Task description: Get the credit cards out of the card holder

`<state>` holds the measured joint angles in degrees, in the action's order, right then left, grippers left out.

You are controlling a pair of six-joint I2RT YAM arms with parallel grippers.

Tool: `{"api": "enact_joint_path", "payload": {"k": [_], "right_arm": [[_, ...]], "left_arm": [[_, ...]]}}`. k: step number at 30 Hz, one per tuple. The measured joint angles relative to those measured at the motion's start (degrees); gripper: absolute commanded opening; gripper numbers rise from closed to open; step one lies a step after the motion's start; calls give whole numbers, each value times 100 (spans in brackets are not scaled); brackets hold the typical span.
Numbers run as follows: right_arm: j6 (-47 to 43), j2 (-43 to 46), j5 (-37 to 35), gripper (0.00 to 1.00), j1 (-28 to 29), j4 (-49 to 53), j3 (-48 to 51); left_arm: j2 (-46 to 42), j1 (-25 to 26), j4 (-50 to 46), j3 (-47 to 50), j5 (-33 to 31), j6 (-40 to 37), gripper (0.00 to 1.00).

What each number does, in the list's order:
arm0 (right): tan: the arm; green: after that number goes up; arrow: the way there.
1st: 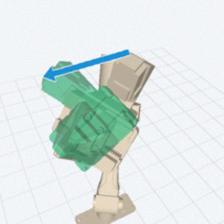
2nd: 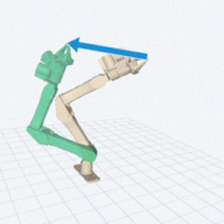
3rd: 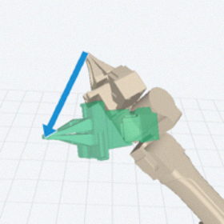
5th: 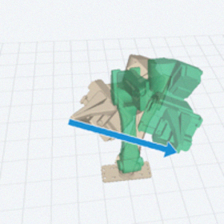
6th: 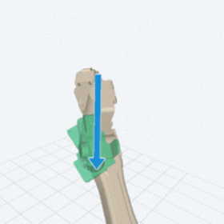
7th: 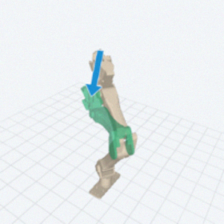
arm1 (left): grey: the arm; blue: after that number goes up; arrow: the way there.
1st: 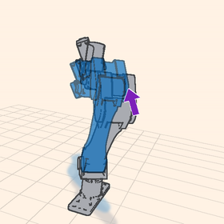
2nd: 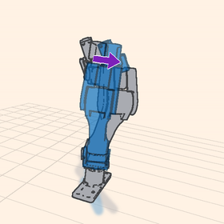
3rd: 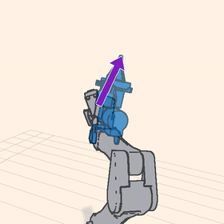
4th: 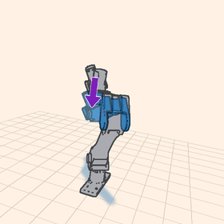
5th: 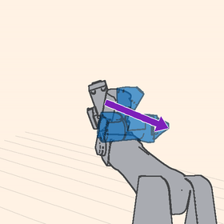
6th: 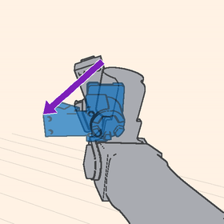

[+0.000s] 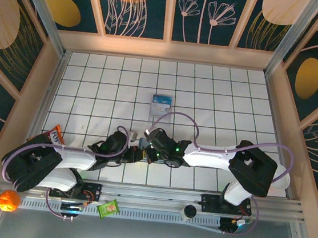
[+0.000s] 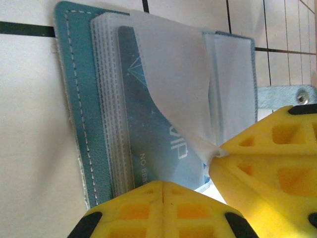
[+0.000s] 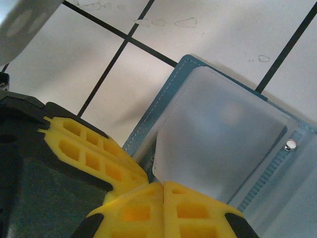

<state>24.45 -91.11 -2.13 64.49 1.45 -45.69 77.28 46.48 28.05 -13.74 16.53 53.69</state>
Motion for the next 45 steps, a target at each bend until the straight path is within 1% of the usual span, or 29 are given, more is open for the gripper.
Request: {"api": "enact_joint_path", "payload": {"k": [6, 12, 16, 17, 18, 21, 23, 26, 32, 34, 36, 40, 43, 45], "right_arm": [[166, 2, -173, 0, 0, 50, 20], [710, 192, -686, 0, 13, 490, 33], [1113, 479, -890, 1, 42, 748, 240], [1211, 551, -920, 3, 55, 822, 295], [1329, 629, -955, 8, 70, 894, 356], [1635, 778, -1049, 29, 96, 1104, 470], [1808, 850, -1137, 37, 98, 1263, 527], [2035, 925, -1276, 43, 98, 1534, 535], [2444, 1193, -1491, 48, 98, 1989, 549], [2570, 1241, -1552, 49, 98, 2131, 549], [2712, 1270, -1585, 50, 98, 2284, 566], [2975, 1414, -1585, 50, 98, 2533, 691], [3123, 1615, -1587, 50, 90, 2754, 769], [3163, 1797, -1609, 48, 74, 2889, 774]], "left_arm": [[181, 4, 186, -31, 13, 177, 0], [201, 4, 236, -31, 22, 260, 0], [201, 4, 269, -15, 20, 299, 0], [201, 4, 291, 4, 22, 310, 0], [203, 4, 317, 13, 28, 321, 0], [236, 4, 354, 24, 103, 343, 0], [262, 4, 398, 24, 120, 345, 0], [278, 4, 433, 24, 136, 345, 0], [258, 11, 428, 24, 149, 343, 0], [212, 22, 404, 24, 146, 341, 6], [107, 28, 341, 26, 129, 330, 16], [-223, 37, 166, 28, 39, 258, 27], [-511, 37, -13, 22, -94, 157, 38], [-721, 37, -155, 17, -205, 55, 42]]}}
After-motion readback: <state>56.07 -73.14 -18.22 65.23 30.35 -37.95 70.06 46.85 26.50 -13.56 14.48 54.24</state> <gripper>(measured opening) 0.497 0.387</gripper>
